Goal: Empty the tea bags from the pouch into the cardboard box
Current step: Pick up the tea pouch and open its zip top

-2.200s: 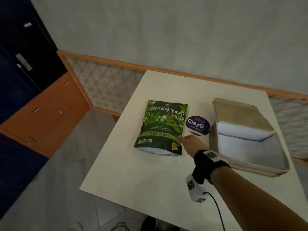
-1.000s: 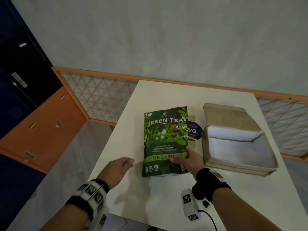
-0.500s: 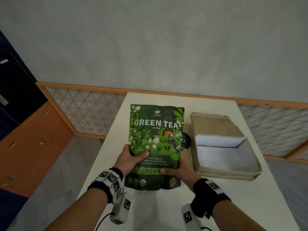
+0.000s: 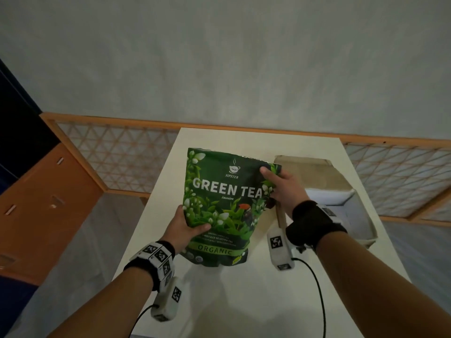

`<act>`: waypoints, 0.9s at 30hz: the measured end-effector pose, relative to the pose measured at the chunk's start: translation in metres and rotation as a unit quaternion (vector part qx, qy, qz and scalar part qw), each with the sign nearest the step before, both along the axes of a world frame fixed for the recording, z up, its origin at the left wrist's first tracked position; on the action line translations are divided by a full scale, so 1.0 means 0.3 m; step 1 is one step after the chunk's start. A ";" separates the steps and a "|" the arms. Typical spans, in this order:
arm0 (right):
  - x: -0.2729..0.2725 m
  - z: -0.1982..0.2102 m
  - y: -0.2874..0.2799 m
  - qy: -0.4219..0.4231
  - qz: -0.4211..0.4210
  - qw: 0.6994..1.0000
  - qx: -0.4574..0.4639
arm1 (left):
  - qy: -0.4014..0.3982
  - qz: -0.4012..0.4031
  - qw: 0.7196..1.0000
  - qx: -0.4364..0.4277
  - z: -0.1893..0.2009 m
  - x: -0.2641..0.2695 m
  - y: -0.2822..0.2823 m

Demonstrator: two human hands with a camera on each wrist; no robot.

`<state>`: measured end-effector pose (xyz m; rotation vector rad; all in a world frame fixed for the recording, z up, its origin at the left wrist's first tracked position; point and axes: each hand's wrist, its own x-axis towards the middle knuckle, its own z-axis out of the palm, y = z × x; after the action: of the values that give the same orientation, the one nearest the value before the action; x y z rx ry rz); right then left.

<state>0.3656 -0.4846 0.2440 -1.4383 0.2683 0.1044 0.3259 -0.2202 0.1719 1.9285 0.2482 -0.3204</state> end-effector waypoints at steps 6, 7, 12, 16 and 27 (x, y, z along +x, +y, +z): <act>0.008 0.093 0.027 -0.068 0.035 0.992 -0.103 | 0.000 0.006 1.000 0.004 0.047 0.041 0.005; 0.006 0.108 0.036 -0.092 0.038 0.986 -0.132 | -0.008 0.009 1.000 0.006 0.065 0.049 0.001; -0.012 0.149 0.076 -0.153 0.023 0.962 -0.224 | -0.079 0.058 0.993 0.067 0.146 0.085 -0.046; -0.038 0.151 0.090 -0.170 -0.002 0.951 -0.260 | -0.114 0.115 0.978 0.129 0.197 0.053 -0.114; -0.184 0.155 0.114 -0.165 -0.041 0.946 -0.275 | -0.114 0.105 0.988 -0.028 0.319 -0.025 -0.218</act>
<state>0.3105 -0.4505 0.2904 -1.9639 0.0794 -0.3030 0.3184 -0.2855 0.2677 1.8457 0.2851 0.0325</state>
